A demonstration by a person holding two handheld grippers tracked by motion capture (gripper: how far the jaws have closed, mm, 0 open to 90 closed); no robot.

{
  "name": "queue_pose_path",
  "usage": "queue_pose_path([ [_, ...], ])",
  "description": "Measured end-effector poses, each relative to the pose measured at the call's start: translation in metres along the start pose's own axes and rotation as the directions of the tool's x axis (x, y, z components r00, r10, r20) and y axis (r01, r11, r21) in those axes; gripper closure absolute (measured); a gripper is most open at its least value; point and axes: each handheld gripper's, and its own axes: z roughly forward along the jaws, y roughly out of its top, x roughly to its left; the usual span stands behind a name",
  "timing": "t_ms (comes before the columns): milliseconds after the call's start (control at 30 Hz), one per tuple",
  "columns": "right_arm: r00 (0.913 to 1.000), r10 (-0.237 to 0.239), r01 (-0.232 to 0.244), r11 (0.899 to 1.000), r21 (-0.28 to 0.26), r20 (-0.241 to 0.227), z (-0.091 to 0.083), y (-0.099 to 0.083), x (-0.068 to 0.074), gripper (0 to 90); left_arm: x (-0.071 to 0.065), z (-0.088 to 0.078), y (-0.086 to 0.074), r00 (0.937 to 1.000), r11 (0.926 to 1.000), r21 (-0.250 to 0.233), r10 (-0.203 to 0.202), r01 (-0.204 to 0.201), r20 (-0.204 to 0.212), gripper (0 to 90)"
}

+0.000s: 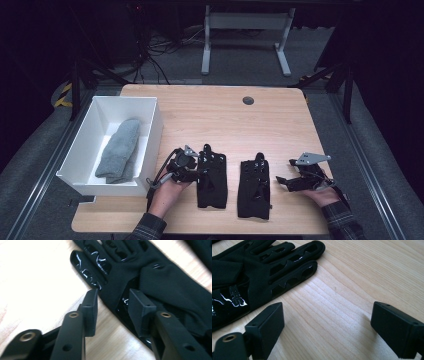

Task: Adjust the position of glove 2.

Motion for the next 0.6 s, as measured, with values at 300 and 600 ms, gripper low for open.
queue_pose_path([
  [300, 1.0000, -0.008, 0.008, 1.000, 0.005, -0.003, -0.001, 0.001, 0.001, 18.6, 0.001, 0.003, 0.000, 0.9988, 0.9996, -0.002, -0.029, 0.029, 0.039, 81.7],
  [600, 0.9891, -0.082, 0.082, 0.997, -0.006, -0.122, -0.013, 0.014, 0.017, 76.0, 0.003, -0.002, 0.002, 0.9969, 0.9984, -0.020, -0.053, 0.054, 0.058, 87.8],
])
